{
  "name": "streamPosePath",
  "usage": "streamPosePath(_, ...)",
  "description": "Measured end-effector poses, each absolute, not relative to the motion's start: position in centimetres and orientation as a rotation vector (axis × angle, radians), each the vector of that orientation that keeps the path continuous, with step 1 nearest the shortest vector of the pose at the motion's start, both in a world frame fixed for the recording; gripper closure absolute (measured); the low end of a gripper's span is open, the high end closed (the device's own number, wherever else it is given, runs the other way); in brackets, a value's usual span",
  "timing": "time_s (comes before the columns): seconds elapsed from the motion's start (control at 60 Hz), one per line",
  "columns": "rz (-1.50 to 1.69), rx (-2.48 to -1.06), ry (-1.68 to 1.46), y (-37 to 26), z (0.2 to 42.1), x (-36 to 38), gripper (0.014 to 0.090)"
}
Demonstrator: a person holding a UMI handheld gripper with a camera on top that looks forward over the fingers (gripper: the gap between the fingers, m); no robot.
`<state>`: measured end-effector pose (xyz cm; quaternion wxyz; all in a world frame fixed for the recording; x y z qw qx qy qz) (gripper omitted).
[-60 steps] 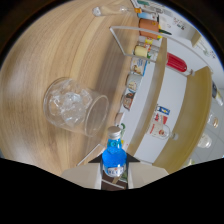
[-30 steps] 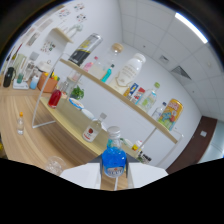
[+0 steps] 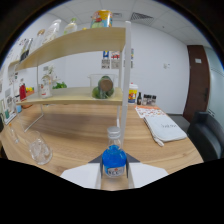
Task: Make me a cup of Mount Fuji.
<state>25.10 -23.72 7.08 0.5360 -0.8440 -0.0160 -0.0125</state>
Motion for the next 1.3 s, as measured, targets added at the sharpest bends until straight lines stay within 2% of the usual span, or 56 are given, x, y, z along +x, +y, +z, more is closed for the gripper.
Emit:
streamPosePath(0.2,0.017,-2.092,-0.001,-23.3,3.1,26.8,0.0689)
streamPosePath(0.733,-0.012,-2.178,0.048,-24.6,1.7,27.2,0.0669)
streamPosePath(0.833,-0.055,-2.17,0.084,-25.2,2.2,27.5,0.0532)
streamPosePath(0.917,-0.07,-2.155,0.104,-26.0,3.8,27.1,0.028)
streamPosePath(0.983,-0.106,-2.134,0.132,-26.7,6.0,26.9,0.0193)
streamPosePath(1.167,-0.137,-2.063,0.2,-28.5,13.8,22.5,0.0195)
streamPosePath(1.3,-0.088,-2.061,0.199,-28.8,16.8,16.2,0.0193)
